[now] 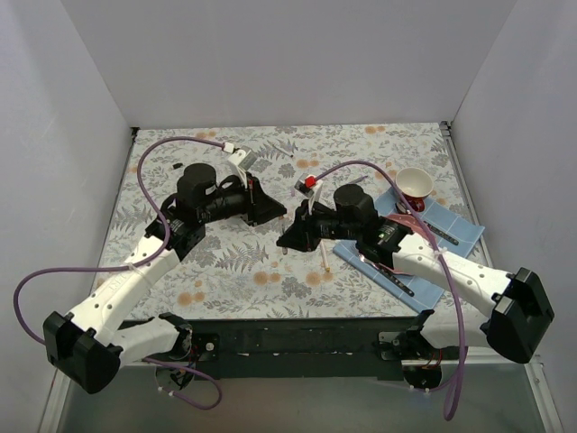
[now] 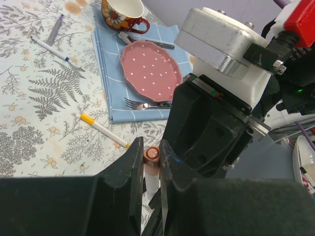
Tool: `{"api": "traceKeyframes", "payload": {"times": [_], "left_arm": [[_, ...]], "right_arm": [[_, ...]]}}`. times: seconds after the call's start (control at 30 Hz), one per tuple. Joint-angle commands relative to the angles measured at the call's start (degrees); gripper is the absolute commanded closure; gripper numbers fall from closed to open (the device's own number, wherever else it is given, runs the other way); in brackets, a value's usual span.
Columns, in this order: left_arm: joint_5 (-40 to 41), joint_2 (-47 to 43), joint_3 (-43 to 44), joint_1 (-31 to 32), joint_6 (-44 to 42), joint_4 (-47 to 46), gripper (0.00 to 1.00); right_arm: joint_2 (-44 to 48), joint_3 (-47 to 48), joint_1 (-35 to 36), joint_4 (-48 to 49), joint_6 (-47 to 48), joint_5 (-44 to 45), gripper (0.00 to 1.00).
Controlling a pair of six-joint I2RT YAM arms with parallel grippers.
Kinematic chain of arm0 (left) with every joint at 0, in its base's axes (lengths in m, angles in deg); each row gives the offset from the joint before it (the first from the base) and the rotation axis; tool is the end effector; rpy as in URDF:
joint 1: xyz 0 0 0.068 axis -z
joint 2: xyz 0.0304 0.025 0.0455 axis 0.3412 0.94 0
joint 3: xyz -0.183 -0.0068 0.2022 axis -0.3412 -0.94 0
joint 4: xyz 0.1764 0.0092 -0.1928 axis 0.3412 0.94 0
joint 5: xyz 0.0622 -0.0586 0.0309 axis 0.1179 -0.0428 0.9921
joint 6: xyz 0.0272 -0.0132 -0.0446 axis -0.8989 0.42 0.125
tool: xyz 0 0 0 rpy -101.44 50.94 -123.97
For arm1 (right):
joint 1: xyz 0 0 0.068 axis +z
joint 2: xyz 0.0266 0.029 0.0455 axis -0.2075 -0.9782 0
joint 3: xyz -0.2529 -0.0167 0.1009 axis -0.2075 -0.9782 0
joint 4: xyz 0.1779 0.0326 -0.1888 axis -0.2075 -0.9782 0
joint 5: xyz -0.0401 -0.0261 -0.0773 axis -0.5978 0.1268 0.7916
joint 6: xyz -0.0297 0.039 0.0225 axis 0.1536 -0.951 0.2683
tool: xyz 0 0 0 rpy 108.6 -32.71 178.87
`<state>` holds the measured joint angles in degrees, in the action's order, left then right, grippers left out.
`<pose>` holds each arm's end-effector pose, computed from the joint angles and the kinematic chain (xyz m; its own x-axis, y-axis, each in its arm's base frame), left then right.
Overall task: Insert the pens into the pen caps
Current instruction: Push the cap all the way onto the barrel until it clicks
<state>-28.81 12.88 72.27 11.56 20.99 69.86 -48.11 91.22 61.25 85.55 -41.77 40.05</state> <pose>0.2003 -0.1460 0.3589 -0.8927 -0.2863 -0.3481 0.2370 0.3585 -0.9029 0.1763 0.2269 0.3138 -0.4790 -0.0626 -0.8756 -0.8344 0.3422 0.4321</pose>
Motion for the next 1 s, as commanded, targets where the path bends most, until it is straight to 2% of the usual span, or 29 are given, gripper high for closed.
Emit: {"api": "traceKeyframes", "payload": {"times": [0.0, 0.3, 0.7, 0.97], "left_arm": [[-2.87, -2.66, -4.59, 0.49, 1.35, 2.98, 1.00], [-2.35, -5.12, -10.92, 0.49, 3.73, 4.13, 1.00], [-4.54, -6.89, -15.50, 0.75, 4.61, 3.86, 1.00], [-4.98, -6.10, -17.52, 1.19, 9.79, 2.45, 1.00]], "right_arm": [[-1.30, 9.18, -0.15, 3.34, 2.36, 4.65, 0.99], [-4.56, 18.05, -0.76, -2.20, 7.46, 10.80, 0.99], [-4.91, 19.46, -1.90, 1.49, 8.95, 10.80, 0.99], [-5.44, 20.87, -1.90, 2.10, 12.99, 12.47, 0.99]]}}
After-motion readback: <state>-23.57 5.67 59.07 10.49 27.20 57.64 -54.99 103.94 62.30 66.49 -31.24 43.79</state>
